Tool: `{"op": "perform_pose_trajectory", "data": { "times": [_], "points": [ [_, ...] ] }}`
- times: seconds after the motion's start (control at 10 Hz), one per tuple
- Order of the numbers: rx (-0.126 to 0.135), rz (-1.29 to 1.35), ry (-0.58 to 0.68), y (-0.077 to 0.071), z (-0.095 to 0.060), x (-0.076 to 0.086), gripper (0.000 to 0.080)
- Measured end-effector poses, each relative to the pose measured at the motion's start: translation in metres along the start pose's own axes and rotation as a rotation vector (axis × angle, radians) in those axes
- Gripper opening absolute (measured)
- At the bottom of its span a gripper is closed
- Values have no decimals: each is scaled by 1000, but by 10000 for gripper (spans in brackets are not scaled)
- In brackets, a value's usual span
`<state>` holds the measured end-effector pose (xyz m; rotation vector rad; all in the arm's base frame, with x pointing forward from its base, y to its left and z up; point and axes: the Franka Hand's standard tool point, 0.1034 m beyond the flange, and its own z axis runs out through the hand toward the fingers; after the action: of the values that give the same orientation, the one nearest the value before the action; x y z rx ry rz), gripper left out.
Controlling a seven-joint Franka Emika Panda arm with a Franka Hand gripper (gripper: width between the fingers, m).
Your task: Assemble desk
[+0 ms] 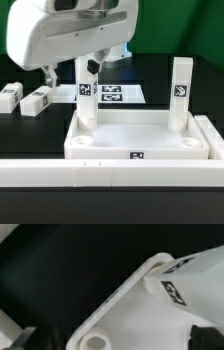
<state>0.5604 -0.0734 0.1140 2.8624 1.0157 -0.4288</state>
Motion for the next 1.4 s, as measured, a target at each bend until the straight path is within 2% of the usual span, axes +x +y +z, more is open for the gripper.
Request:
{"op": "perform_pose_trajectory", "data": {
  "times": [0.4,0.5,0.6,0.8,0.9,1.0,1.1,1.2,1.4],
  "points": [
    [4,261,-2,-1,3,1,648],
    [27,342,2,4,6,-7,648],
    [55,423,-8,19,10,-21,648],
    [74,391,-16,40,9,-49,648],
    [65,360,6,48,3,-66,648],
    [58,346,24,54,4,-85,648],
    [53,358,28,58,10,-95,648],
    [52,349,27,56,9,-90,648],
    [52,346,26,55,10,-89,648]
  ]
}}
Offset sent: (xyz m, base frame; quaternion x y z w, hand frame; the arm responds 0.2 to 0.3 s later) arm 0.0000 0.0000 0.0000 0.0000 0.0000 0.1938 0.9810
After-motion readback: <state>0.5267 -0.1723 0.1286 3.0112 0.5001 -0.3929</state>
